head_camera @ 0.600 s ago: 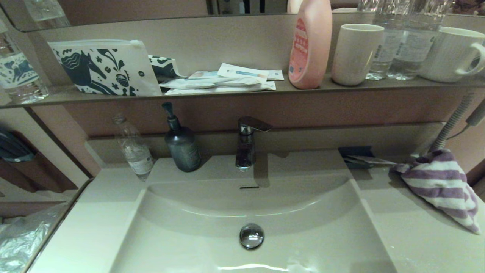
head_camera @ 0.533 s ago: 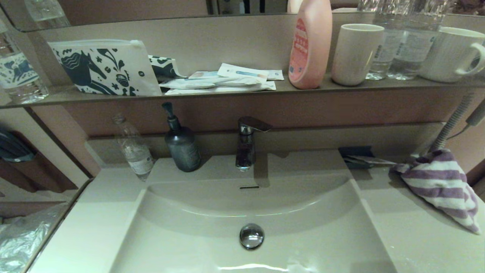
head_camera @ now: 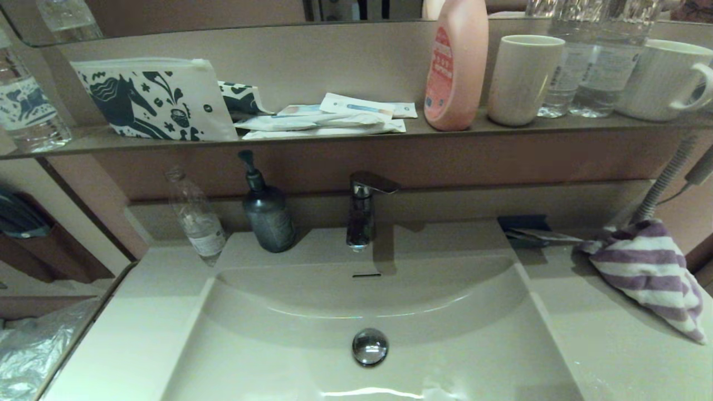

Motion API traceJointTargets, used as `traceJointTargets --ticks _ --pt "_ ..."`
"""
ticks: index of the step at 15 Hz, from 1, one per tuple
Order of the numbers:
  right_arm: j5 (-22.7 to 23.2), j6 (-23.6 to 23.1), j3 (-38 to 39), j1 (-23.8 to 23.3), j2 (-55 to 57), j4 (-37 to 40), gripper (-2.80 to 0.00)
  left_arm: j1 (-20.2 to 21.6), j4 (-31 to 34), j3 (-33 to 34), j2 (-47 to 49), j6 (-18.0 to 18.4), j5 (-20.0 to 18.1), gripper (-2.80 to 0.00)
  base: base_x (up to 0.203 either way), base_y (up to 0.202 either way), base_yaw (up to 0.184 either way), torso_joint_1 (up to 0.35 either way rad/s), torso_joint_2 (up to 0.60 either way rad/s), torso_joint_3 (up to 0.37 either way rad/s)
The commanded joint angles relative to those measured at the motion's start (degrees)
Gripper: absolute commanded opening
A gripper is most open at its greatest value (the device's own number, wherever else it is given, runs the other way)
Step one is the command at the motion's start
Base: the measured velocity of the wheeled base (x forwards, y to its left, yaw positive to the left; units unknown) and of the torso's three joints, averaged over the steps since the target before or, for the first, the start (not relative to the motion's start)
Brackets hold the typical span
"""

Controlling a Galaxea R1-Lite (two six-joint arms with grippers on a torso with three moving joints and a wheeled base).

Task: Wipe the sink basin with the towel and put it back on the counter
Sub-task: Turn on the faucet

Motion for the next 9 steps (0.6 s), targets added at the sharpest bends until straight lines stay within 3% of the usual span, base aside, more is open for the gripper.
traceJointTargets --ticks 1,9 --pt "0.0 0.0 0.0 0.0 0.0 0.0 -2.8 0.0 0.0 0.0 0.0 0.0 0.0 -2.8 0.0 0.0 0.0 0.0 0.0 0.0" --pt "0.0 0.0 0.0 0.0 0.0 0.0 -2.8 0.0 0.0 0.0 0.0 0.1 0.0 -2.8 0.0 0.0 0.0 0.0 0.0 0.0"
